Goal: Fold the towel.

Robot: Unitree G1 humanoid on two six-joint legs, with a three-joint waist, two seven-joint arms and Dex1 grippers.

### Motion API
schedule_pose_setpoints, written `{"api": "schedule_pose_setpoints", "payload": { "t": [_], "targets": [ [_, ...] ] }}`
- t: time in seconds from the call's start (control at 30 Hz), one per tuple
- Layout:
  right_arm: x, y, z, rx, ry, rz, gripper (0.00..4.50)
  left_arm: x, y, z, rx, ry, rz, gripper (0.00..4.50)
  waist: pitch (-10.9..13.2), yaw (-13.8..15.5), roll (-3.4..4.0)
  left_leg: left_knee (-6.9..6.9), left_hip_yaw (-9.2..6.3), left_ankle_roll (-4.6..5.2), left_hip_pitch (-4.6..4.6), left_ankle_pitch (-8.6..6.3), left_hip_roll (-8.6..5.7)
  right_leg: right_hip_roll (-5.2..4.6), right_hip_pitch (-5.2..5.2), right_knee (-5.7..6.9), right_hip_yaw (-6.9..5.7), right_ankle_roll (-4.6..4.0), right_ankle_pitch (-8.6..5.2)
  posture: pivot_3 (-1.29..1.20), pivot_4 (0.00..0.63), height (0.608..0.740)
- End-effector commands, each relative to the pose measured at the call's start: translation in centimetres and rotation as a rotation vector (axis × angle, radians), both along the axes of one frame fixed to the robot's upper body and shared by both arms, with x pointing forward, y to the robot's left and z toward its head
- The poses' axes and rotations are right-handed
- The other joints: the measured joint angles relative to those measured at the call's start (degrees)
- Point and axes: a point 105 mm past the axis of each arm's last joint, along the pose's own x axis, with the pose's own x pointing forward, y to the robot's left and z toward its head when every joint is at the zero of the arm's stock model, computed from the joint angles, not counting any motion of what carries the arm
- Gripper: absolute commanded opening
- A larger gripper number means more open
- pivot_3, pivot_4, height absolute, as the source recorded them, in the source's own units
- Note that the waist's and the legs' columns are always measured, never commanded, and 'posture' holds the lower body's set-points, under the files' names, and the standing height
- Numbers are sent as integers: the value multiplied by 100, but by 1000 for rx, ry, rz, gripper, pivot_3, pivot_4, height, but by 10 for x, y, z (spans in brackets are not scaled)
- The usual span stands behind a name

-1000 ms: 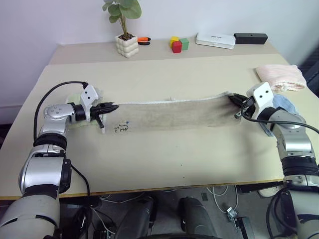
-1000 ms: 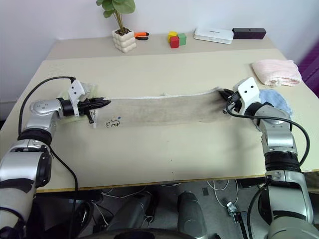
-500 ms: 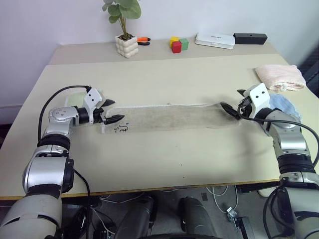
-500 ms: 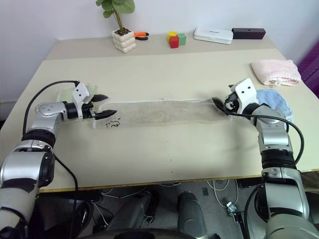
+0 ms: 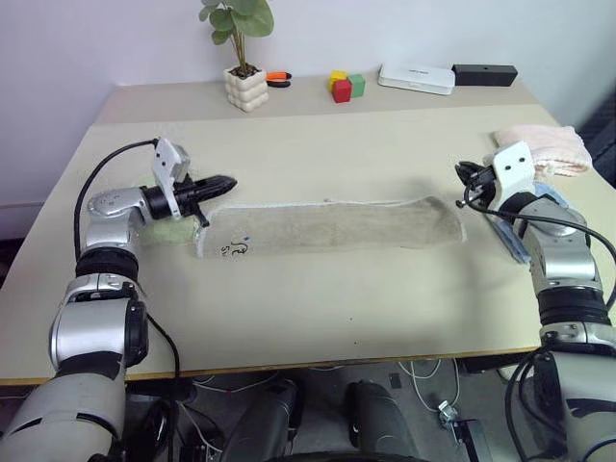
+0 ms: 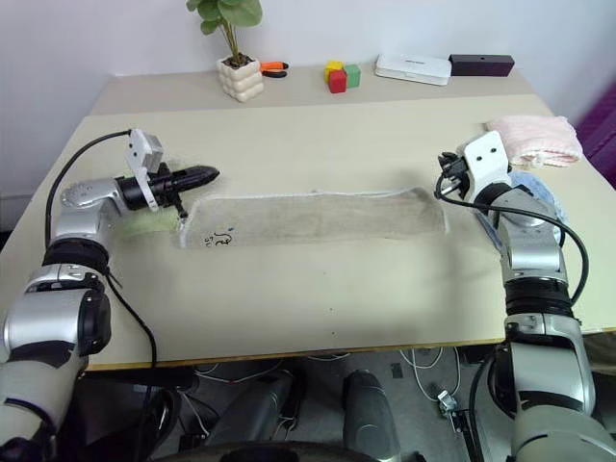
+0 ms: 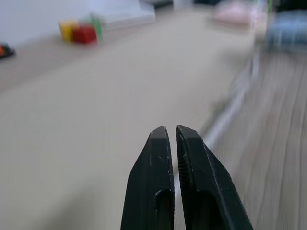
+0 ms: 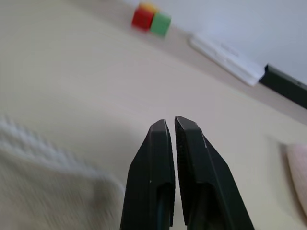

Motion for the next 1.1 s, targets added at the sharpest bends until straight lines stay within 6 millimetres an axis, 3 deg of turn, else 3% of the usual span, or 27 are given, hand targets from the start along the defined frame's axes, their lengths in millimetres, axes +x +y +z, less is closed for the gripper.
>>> {"api": "schedule_pose_setpoints", "payload": {
  "t": [0.03,0.13,0.3,0.43,0.53,0.8,0.93,1.0,1.03,1.1],
  "targets": [
    [-8,35,17,89,-53,90,33,-5,-21,28,-200,-23,-5,86,-1,-5,0,4,0,0,0,0,0,0,0,3,1,0,0,0,150,740],
    [-11,57,-1,126,-15,105,33,-17,-49,26,-307,3,-10,86,-2,-3,-2,10,0,-1,0,1,0,1,4,2,2,0,0,0,150,740],
    [-6,77,-37,243,55,-10,33,-10,-63,-22,-349,127,170,86,-5,21,-3,21,0,-3,2,2,0,6,5,16,4,-1,1,0,150,740],
    [-3,75,-61,281,83,-90,33,-2,-67,-54,-347,205,296,86,-6,52,-4,34,0,-5,2,2,0,7,7,24,4,-2,2,0,150,740],
    [-1,62,-77,226,96,-160,33,-2,-58,-73,-287,242,345,86,-8,43,-3,36,2,-5,2,2,-1,8,9,23,5,-2,2,0,150,740],
    [2,2,-89,165,104,-318,33,-1,-13,-88,-225,256,432,86,-10,37,-3,34,2,-5,3,1,0,11,8,22,5,-2,2,0,150,740],
    [3,-10,-84,147,85,-338,33,0,2,-86,-223,249,459,86,-11,31,-4,35,1,3,4,-4,0,10,11,21,5,-2,2,0,150,740],
    [2,-4,-78,205,79,-279,33,0,4,-80,-281,262,431,86,-11,26,-4,34,1,3,4,-4,0,10,10,21,5,-2,2,0,150,740],
    [1,-1,-74,240,75,-259,267,-4,-1,-75,-340,282,355,29,-11,17,-4,34,1,3,4,-4,0,10,10,21,5,-2,2,0,150,740],
    [-4,4,-66,356,85,-191,815,-13,-14,-66,-335,264,238,565,-11,17,-4,33,1,5,3,-5,0,10,8,21,5,-2,2,0,150,740]
  ]
}}
